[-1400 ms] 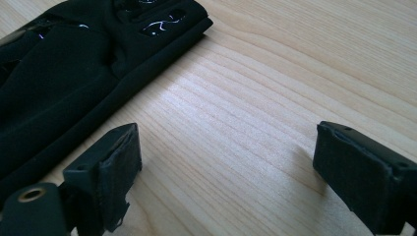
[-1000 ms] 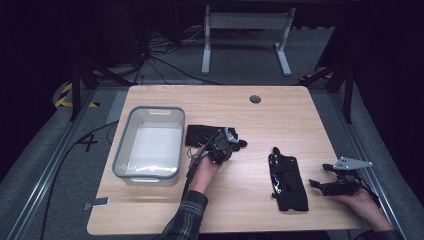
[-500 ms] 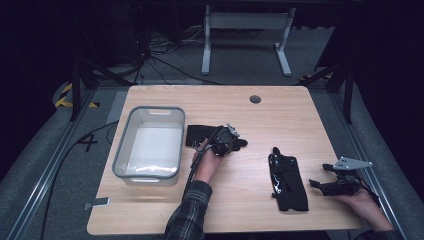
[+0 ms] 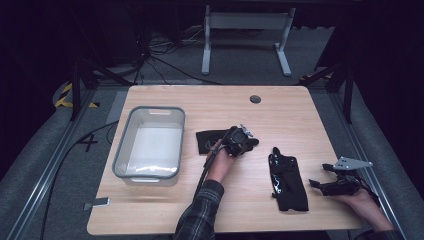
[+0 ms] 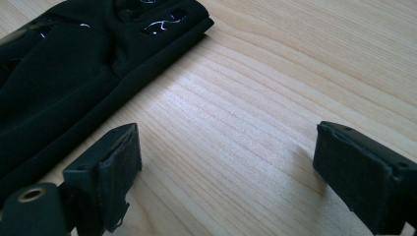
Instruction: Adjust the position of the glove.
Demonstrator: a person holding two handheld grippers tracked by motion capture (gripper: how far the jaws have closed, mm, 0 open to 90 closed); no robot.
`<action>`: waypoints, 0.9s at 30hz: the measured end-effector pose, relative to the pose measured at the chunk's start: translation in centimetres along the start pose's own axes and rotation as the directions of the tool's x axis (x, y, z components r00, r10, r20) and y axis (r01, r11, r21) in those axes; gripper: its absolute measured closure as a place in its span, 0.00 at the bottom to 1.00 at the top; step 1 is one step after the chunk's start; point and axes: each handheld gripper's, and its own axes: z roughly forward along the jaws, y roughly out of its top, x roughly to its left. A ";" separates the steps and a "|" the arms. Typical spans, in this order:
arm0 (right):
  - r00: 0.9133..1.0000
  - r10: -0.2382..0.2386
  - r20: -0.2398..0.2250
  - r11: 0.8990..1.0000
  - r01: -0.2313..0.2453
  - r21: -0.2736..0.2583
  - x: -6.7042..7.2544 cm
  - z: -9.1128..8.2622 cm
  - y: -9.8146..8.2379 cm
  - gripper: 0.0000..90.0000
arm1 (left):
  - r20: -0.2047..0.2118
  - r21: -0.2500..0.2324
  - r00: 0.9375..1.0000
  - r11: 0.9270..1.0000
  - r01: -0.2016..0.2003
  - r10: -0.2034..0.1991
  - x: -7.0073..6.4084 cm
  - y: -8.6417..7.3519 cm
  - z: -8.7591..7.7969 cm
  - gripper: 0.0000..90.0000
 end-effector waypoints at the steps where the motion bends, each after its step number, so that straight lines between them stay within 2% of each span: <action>1: 1.000 0.000 0.000 1.000 0.000 0.000 0.0 0.0 0.0 0.13 | 0.006 -0.001 1.000 1.000 0.002 -0.002 -0.2 0.2 0.2 1.00; 4: 1.000 0.000 0.000 1.000 0.000 0.000 0.0 0.0 0.0 0.13 | 0.033 -0.006 0.999 1.000 -0.006 0.006 -0.9 1.1 1.0 1.00; 8: 1.000 -0.002 -0.002 1.000 0.002 0.000 0.0 0.0 0.0 0.13 | 0.047 -0.013 0.999 1.000 -0.011 0.012 -1.4 1.9 1.6 1.00; 10: 1.000 -0.002 -0.002 1.000 0.002 0.000 0.0 0.0 0.0 0.13 | 0.050 -0.026 0.998 0.999 -0.028 0.029 -1.6 2.2 1.6 1.00; 16: 1.000 -0.006 -0.004 1.000 0.006 -0.002 -0.1 0.1 0.0 0.13 | 0.050 -0.062 0.999 0.998 0.010 -0.007 -0.5 1.9 0.2 1.00; 18: 1.000 -0.004 -0.003 1.000 0.004 -0.002 0.0 0.1 0.0 0.13 | 0.017 -0.062 1.000 0.998 0.003 -0.002 0.5 1.9 -1.0 1.00; 20: 1.000 -0.004 -0.002 1.000 0.004 -0.003 0.0 0.1 0.0 0.13 | -0.018 -0.075 0.999 0.997 0.032 -0.033 1.9 1.6 -2.4 1.00; 21: 1.000 -0.004 -0.002 1.000 0.004 -0.003 0.0 0.1 0.0 0.13 | -0.034 -0.069 0.999 0.997 0.033 -0.036 2.4 1.4 -2.8 1.00; 22: 1.000 -0.004 -0.002 1.000 0.004 -0.003 0.0 0.1 0.0 0.13 | -0.054 -0.075 0.998 0.996 0.041 -0.045 2.9 1.2 -3.0 1.00; 23: 1.000 -0.004 -0.002 1.000 0.004 -0.003 0.0 0.1 0.0 0.13 | -0.054 -0.075 0.998 0.996 0.041 -0.045 2.9 1.2 -3.0 1.00; 27: 1.000 -0.002 -0.001 1.000 0.002 -0.002 0.0 0.1 0.0 0.13 | -0.098 -0.066 0.992 0.996 0.067 -0.073 4.6 0.1 -3.5 1.00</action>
